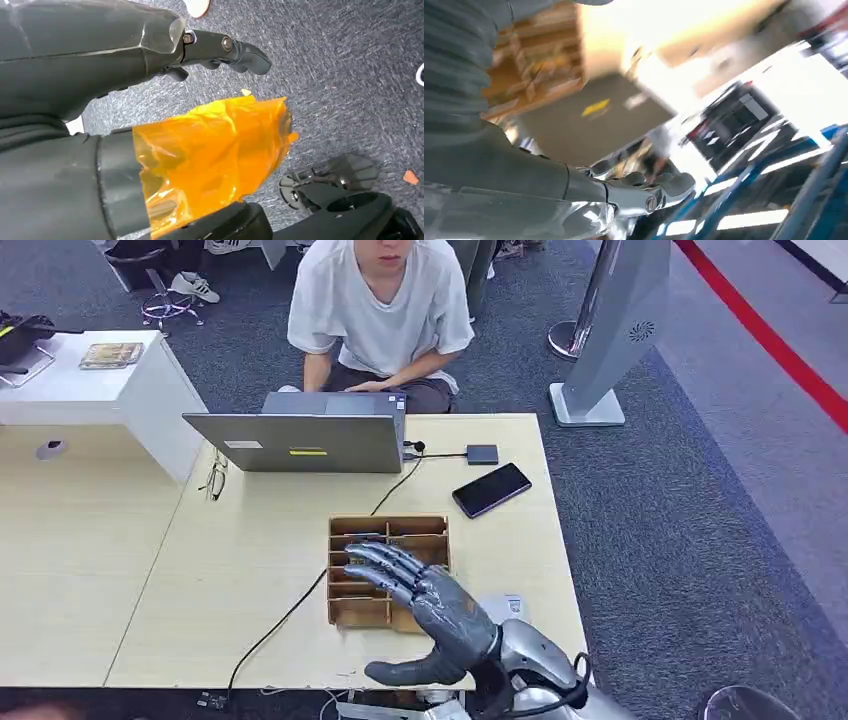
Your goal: Pass the card to the sensor for recognition and then transmit it.
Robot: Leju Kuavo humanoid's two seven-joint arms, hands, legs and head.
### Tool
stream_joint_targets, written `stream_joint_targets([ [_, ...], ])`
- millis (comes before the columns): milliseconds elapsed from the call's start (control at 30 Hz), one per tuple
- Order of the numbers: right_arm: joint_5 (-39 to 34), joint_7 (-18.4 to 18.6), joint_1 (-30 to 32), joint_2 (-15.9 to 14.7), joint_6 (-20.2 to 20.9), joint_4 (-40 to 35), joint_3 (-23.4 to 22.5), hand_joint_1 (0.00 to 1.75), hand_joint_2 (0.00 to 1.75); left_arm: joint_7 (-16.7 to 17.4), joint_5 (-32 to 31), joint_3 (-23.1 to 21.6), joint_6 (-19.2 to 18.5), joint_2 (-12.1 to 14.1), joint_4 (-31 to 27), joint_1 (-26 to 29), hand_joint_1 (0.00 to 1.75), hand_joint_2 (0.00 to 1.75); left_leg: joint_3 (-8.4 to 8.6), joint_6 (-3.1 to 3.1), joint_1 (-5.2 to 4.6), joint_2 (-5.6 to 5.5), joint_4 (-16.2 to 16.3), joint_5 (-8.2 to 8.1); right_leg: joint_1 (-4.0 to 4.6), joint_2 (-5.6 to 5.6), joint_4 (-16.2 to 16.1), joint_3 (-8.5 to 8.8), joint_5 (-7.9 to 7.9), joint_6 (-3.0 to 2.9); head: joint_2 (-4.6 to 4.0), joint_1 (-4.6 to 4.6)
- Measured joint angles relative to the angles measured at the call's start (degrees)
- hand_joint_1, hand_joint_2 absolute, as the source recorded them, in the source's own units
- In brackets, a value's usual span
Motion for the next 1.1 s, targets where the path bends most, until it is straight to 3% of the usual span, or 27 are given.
stream_joint_targets([
  [167, -10.6, -3.3, 2.0, 0.0, 7.6, -1.9, 0.1, 0.0, 1.75, -0.5, 0.1, 0.8, 0.5, 0.0, 0.0, 0.4, 0.0, 0.0, 0.0, 0.0, 0.0, 0.01, 0.0, 0.0, 0.0, 0.01, 0.0, 0.0, 0.0, 0.0, 0.0, 0.0],
  [367, -16.1, -5.3, 4.3, 0.0, 12.2, -2.0, -0.1, 0.0, 1.75, -1.1, 0.2, 1.4, 0.9, 0.0, 0.0, 0.6, 0.0, 0.0, 0.0, 0.0, 0.0, 0.0, 0.0, 0.0, 0.0, 0.0, 0.0, 0.0, 0.0, 0.0, 0.0, 0.0],
  [1100, -18.7, -5.8, 7.4, 0.0, 15.1, 0.5, -1.0, 0.0, 1.75, -1.3, 0.3, 2.5, 1.5, 0.0, 0.0, 0.9, 0.0, 0.0, 0.0, 0.0, 0.0, 0.01, 0.0, 0.0, 0.0, 0.0, 0.0, 0.0, 0.0, 0.0, 0.0, 0.0],
])
